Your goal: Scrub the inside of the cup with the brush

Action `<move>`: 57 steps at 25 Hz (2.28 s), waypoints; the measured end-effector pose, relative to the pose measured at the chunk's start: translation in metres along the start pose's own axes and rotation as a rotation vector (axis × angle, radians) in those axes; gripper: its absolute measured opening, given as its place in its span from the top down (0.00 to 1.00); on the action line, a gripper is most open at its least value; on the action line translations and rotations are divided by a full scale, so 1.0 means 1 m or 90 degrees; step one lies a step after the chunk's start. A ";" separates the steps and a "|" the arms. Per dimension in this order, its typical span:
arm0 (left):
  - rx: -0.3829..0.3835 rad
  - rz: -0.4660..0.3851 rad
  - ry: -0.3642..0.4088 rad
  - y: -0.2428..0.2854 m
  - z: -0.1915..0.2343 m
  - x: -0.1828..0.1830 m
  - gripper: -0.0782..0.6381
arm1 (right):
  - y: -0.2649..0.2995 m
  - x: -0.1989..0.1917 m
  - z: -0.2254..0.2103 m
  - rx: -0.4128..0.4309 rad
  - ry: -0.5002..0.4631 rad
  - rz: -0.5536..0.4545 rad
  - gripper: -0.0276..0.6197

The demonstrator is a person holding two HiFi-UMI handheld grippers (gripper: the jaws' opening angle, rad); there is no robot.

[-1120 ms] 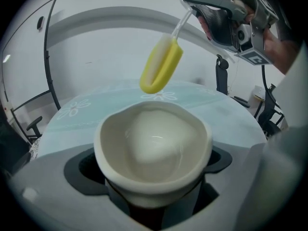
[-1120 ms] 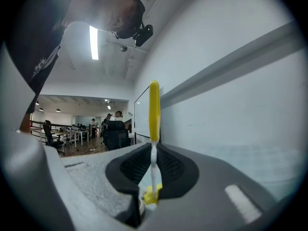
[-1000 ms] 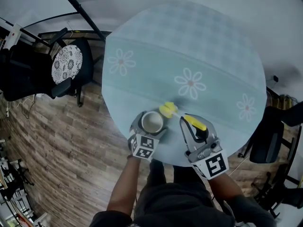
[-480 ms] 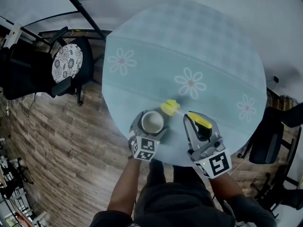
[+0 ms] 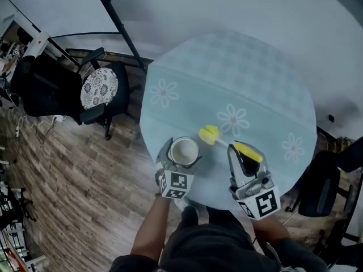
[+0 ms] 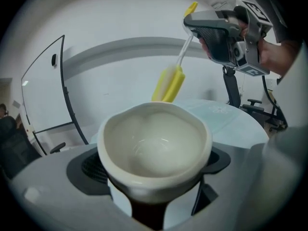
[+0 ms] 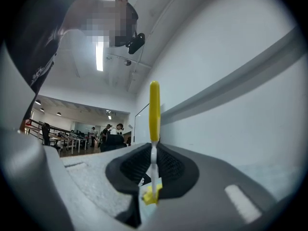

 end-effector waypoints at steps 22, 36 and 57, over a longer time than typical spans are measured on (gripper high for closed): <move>0.138 -0.136 0.082 -0.158 0.049 0.156 0.11 | -0.014 0.207 0.126 0.108 -0.114 -0.202 0.90; 0.169 -0.121 0.078 -0.177 0.069 0.151 0.11 | -0.029 0.221 0.211 0.237 -0.054 -0.215 0.90; 0.198 -0.100 0.123 -0.194 0.070 0.141 0.11 | -0.004 0.171 0.250 0.286 -0.055 -0.125 0.90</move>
Point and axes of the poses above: the fingertips, and each gripper's own axes: y forward along the fingers, z to its left, x out of its top, the point moved 1 cm from there along -y, backward along the fingers, and after that the axes turned 7 degrees about -z, right-handed, at the moved point
